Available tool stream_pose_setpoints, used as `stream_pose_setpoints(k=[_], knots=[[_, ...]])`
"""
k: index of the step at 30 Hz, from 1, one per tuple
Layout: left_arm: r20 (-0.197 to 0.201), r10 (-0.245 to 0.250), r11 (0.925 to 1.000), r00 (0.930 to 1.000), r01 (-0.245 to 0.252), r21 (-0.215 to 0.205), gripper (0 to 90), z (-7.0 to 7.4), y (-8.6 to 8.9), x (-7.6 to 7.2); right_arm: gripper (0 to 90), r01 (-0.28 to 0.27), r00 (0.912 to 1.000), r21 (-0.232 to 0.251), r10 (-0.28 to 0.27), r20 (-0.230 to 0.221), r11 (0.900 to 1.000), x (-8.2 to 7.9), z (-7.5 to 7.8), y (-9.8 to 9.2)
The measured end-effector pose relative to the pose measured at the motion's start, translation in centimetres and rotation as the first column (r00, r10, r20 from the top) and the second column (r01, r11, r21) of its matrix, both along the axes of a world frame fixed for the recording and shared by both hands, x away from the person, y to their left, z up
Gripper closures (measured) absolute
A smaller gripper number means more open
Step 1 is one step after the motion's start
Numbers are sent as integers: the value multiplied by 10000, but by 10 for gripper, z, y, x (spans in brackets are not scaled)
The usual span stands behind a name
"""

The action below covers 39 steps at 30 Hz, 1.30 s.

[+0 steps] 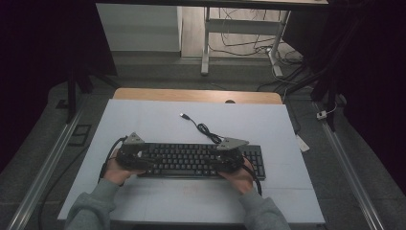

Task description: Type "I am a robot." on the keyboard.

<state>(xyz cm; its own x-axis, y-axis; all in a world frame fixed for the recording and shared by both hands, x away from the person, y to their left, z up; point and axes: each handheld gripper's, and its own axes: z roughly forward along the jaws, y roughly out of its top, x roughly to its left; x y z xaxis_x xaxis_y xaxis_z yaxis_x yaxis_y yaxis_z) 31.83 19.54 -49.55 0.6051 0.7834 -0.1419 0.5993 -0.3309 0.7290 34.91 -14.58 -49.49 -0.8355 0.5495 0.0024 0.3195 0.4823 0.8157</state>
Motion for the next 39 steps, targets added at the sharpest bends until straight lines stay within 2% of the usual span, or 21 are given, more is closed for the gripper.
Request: stream_pose_setpoints(k=[3,9,25,34,39], knots=[[-2,-3,10000,10000,3,-29,210,0,1,0,556,238,9997,-72,-237,79,9997,1,0,-10],[-14,40,10000,10000,-40,-52,199,1,1,0,505,329,9994,-208,-327,91,9992,1,0,-20],[15,-1,9999,10000,2,-147,198,1,2,-1,468,374,9993,-187,-374,14,9991,2,-1,-20],[345,-343,9990,9988,352,-279,291,5,0,-4,466,366,9993,-190,-367,-55,9991,3,-2,-20],[449,-628,9973,9970,644,-346,378,7,-3,-7,466,346,9994,-229,-347,-31,9991,2,-2,-20]])
